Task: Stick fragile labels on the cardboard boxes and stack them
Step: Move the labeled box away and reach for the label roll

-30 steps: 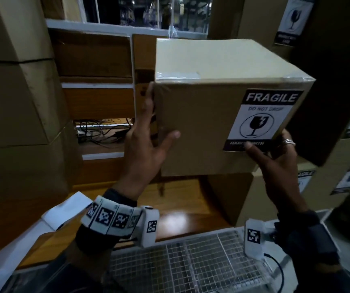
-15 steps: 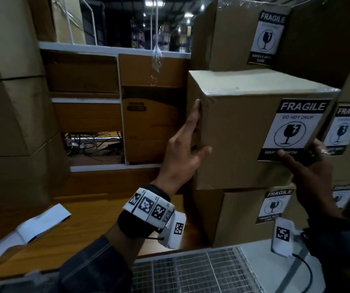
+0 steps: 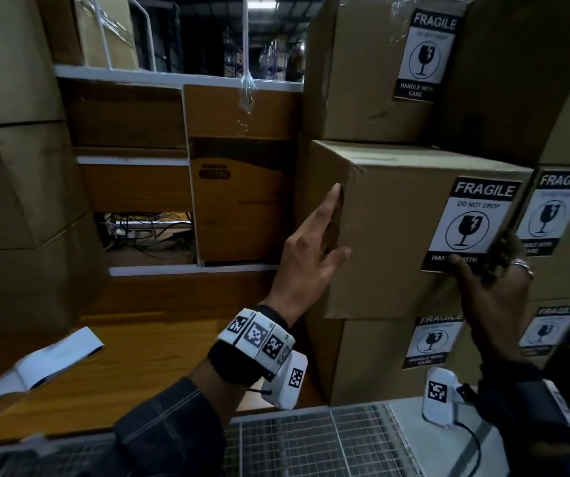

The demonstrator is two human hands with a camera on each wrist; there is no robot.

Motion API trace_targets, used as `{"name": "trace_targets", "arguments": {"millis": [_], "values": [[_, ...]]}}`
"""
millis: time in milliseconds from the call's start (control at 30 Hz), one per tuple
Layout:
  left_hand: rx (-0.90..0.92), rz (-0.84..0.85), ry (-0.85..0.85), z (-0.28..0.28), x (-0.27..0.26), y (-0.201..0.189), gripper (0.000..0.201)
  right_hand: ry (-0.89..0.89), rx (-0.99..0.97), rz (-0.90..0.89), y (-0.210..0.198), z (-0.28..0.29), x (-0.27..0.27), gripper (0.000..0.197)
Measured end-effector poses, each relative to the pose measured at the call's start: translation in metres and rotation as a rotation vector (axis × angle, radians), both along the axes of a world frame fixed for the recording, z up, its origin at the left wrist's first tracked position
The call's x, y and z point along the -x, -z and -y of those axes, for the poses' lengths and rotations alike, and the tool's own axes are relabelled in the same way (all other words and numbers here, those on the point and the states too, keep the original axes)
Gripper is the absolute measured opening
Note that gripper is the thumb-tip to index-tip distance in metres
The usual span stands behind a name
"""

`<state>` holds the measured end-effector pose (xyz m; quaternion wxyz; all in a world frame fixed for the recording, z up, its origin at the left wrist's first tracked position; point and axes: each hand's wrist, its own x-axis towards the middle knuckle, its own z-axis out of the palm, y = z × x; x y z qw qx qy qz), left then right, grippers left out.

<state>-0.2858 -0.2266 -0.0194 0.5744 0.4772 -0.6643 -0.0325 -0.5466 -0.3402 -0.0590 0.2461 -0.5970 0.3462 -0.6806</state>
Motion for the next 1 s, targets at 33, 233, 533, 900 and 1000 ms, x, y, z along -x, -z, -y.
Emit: {"name": "trace_targets", "arguments": {"millis": [33,233,533,900,1000], "values": [[0.006,0.006,-0.003,0.003,0.002,0.002,0.094,0.011,0.004,0.002,0.000,0.002,0.000,0.082],[0.023,0.050,-0.049,0.016,0.012,0.005,0.093,0.173,-0.002,-0.113,-0.003,0.016,0.003,0.070],[0.053,0.034,-0.082,0.025,0.018,0.009,0.086,0.223,0.084,-0.237,0.007,0.033,0.006,0.074],[0.022,0.008,-0.093,0.028,0.011,0.014,0.078,0.268,0.109,-0.400,0.020,0.025,0.005,0.080],[0.005,0.007,-0.088,0.027,0.011,0.016,0.077,0.301,0.088,-0.450,0.044,0.026,0.006,0.080]]}}
